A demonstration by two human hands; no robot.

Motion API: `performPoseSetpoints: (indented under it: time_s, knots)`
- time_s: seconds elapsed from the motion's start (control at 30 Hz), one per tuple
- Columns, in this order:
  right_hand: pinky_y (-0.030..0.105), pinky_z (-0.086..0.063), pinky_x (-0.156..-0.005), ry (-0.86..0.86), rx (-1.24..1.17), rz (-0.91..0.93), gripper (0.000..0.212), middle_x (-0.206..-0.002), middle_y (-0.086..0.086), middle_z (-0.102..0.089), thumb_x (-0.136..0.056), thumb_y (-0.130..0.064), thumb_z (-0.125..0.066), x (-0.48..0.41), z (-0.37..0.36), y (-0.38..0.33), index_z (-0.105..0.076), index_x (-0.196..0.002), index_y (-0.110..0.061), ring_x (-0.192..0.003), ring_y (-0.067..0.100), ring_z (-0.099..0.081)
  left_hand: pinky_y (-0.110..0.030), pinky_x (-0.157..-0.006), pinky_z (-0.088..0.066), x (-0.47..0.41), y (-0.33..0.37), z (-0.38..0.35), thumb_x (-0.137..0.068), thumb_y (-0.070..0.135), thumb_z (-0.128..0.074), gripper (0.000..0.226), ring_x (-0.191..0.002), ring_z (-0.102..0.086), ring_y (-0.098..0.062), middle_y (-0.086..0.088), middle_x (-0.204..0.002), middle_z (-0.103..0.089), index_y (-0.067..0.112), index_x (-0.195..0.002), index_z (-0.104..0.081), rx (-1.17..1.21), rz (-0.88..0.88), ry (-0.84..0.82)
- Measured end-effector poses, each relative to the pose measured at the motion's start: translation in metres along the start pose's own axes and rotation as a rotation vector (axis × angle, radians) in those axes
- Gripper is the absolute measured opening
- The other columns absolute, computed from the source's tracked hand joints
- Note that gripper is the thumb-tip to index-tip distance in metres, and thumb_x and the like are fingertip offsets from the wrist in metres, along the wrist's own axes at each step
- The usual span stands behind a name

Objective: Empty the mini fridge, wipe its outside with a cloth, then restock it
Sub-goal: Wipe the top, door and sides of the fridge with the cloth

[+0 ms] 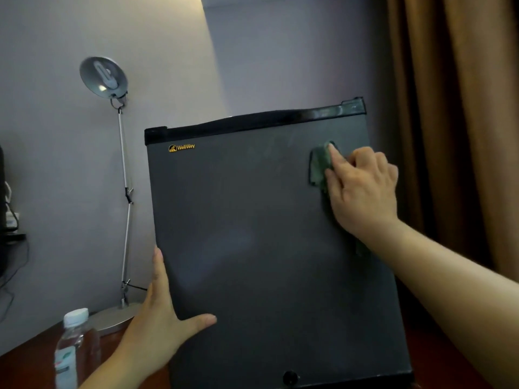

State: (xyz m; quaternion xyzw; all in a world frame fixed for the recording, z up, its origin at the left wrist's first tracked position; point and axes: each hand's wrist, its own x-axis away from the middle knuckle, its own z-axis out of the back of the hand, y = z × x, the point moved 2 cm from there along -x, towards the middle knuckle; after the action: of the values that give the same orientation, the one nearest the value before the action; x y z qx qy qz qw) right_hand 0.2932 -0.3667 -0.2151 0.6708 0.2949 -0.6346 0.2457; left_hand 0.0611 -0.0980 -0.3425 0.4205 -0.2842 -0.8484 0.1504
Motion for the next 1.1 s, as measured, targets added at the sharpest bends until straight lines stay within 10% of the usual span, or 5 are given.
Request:
performPoseSetpoints:
  time_s: [0.2, 0.4, 0.67, 0.87, 1.1]
  knots:
    - [0.043, -0.039, -0.068, -0.137, -0.084, 0.509, 0.041, -0.096, 0.005, -0.054, -0.097, -0.036, -0.05, 0.117, 0.012, -0.007, -0.056, -0.136, -0.025, -0.076, 0.032, -0.051, -0.04, -0.122, -0.019, 0.003, 0.004, -0.002, -0.061, 0.043, -0.092, 0.152, -0.152, -0.013, -0.014, 0.027, -0.154, 0.0, 0.061, -0.129, 0.043, 0.027, 0.019, 0.001]
    - [0.038, -0.031, -0.076, -0.026, 0.025, 0.019, 0.047, -0.101, 0.008, -0.048, -0.099, -0.038, -0.045, 0.021, 0.008, 0.043, -0.057, -0.14, -0.02, -0.088, 0.03, -0.044, -0.04, -0.122, -0.015, -0.001, 0.005, -0.003, -0.063, 0.04, -0.092, 0.151, -0.15, -0.01, -0.011, 0.026, -0.152, 0.001, 0.059, -0.128, 0.043, 0.015, 0.019, 0.017]
    - [0.042, -0.041, -0.069, -0.113, -0.082, 0.554, 0.039, -0.096, 0.004, -0.056, -0.099, -0.036, -0.049, 0.099, 0.012, -0.014, -0.061, -0.134, -0.022, -0.077, 0.029, -0.052, -0.048, -0.123, -0.019, -0.009, 0.018, 0.004, -0.049, 0.07, -0.085, 0.15, -0.155, 0.0, -0.018, 0.025, -0.158, 0.03, 0.062, -0.132, 0.04, -0.195, -0.093, 0.096]
    - [0.042, -0.037, -0.078, 0.018, 0.04, -0.038, 0.046, -0.102, 0.005, -0.049, -0.099, -0.038, -0.052, -0.034, -0.001, -0.001, -0.056, -0.142, -0.021, -0.093, 0.032, -0.048, -0.048, -0.125, -0.013, -0.069, 0.079, 0.033, -0.052, 0.077, -0.08, 0.147, -0.154, 0.013, -0.019, 0.023, -0.152, 0.044, 0.058, -0.137, 0.038, -0.304, -0.201, 0.229]
    - [0.042, -0.036, -0.073, 0.01, -0.032, 0.378, 0.041, -0.097, 0.0, -0.052, -0.096, -0.038, -0.055, -0.011, -0.015, -0.071, -0.06, -0.135, -0.027, -0.084, 0.028, -0.051, -0.046, -0.125, -0.012, -0.082, 0.087, 0.031, -0.053, 0.085, -0.072, 0.146, -0.153, 0.019, -0.019, 0.021, -0.147, 0.051, 0.045, -0.149, 0.031, -0.399, -0.169, 0.253]
